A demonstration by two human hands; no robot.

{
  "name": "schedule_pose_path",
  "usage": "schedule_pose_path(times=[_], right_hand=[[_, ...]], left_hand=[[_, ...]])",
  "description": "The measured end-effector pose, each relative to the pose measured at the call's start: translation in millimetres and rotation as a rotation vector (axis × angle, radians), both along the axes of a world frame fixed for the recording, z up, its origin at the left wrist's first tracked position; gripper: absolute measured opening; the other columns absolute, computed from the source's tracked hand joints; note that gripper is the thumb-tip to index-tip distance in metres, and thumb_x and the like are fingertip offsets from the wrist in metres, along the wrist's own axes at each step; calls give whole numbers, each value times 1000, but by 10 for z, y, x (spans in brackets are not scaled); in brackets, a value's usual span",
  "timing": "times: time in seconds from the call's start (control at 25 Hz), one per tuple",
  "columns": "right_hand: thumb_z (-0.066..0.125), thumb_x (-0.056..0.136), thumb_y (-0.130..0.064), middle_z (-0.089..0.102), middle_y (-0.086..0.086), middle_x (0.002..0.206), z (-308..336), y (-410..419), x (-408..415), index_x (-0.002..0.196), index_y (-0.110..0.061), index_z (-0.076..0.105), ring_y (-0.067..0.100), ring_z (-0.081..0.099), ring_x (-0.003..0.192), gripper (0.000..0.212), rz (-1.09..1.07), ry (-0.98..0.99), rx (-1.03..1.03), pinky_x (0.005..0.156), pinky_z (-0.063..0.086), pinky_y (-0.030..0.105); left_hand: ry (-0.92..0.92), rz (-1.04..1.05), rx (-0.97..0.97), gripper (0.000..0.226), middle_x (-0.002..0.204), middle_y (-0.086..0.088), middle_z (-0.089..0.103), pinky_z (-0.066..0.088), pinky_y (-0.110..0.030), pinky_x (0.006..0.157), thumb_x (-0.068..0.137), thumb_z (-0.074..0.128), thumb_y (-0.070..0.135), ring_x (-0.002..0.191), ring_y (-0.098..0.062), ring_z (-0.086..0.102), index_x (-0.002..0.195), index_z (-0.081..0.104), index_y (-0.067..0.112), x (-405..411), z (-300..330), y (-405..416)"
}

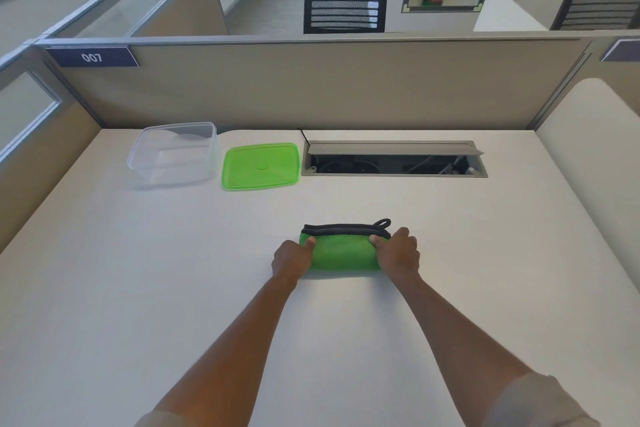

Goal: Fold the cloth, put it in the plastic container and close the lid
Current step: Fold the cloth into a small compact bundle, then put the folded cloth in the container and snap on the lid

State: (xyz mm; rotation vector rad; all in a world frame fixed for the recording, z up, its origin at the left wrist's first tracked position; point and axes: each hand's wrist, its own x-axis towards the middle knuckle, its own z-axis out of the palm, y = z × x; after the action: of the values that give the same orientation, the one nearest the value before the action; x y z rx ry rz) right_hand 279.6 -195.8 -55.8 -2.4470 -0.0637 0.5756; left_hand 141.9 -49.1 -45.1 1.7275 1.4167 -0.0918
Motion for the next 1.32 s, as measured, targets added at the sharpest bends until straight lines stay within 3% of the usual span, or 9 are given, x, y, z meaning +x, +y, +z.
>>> schedule_pose_path(times=[0.12, 0.28, 0.44, 0.68, 0.88, 1.0, 1.08, 1.2, 1.32], right_hand=[[66, 82, -47, 53, 16, 120, 7, -36, 11, 118, -4, 47, 38, 55, 107, 59, 8, 48, 30, 75, 43, 38], [70, 77, -51, 62, 12, 99, 40, -119, -33, 100, -2, 58, 30, 60, 89, 55, 38, 117, 95, 69, 52, 37], [73, 75, -50, 58, 7, 80, 119, -228, -110, 85, -4, 60, 25, 57, 72, 50, 68, 183, 188, 56, 45, 29], [78, 69, -49, 59, 7, 77, 87, -359, -280, 70, -10, 55, 25, 56, 68, 45, 24, 343, 271, 59, 44, 32], [66, 86, -35, 61, 11, 100, 205, -403, -414, 89, -11, 54, 28, 61, 89, 28, 44, 410, 378, 68, 57, 40], [63, 88, -34, 60, 10, 99, 214, -451, -455, 87, -13, 53, 29, 61, 92, 24, 112, 328, 341, 71, 60, 47], [63, 87, -36, 60, 7, 96, 182, -485, -459, 88, -15, 52, 27, 60, 90, 23, 162, 206, 271, 75, 56, 44], [62, 88, -33, 60, 3, 95, 170, -508, -482, 99, -14, 55, 22, 56, 85, 23, 192, 108, 278, 66, 47, 33], [62, 89, -27, 61, 2, 94, 187, -478, -494, 104, -16, 59, 21, 56, 85, 19, 254, 8, 304, 63, 40, 30]], left_hand=[[-160, 71, -101, 42, 105, -10, 58, 54, -44, 89, 96, 50, 46, 99, -31, 59, 105, 55, 6, -33, -24, 11], [-445, 208, -334, 33, 108, -11, 58, 59, -44, 80, 100, 48, 35, 100, -28, 59, 110, 53, 4, -148, 34, -14], [-509, 178, -376, 28, 114, -16, 62, 57, -46, 85, 102, 44, 33, 99, -27, 62, 104, 56, 8, -371, 26, -69], [-593, 180, -425, 33, 118, -17, 59, 55, -38, 79, 102, 44, 31, 105, -28, 60, 118, 51, 2, -609, 38, -142], [-604, 184, -427, 34, 116, -17, 59, 56, -44, 86, 102, 45, 31, 106, -30, 60, 118, 51, 2, -686, 41, -213], [-546, 168, -344, 32, 111, -14, 60, 57, -43, 84, 100, 48, 31, 101, -28, 60, 115, 54, 3, -708, 75, -242], [-487, 113, -282, 27, 106, -12, 62, 57, -43, 84, 100, 50, 30, 96, -26, 61, 109, 58, 5, -728, 64, -232], [-432, 69, -239, 23, 95, -10, 64, 53, -48, 90, 98, 54, 29, 89, -26, 60, 91, 64, 10, -764, 8, -199], [-421, 113, -239, 21, 97, -9, 63, 54, -44, 86, 98, 52, 30, 89, -25, 59, 93, 61, 11, -779, 19, -206]])
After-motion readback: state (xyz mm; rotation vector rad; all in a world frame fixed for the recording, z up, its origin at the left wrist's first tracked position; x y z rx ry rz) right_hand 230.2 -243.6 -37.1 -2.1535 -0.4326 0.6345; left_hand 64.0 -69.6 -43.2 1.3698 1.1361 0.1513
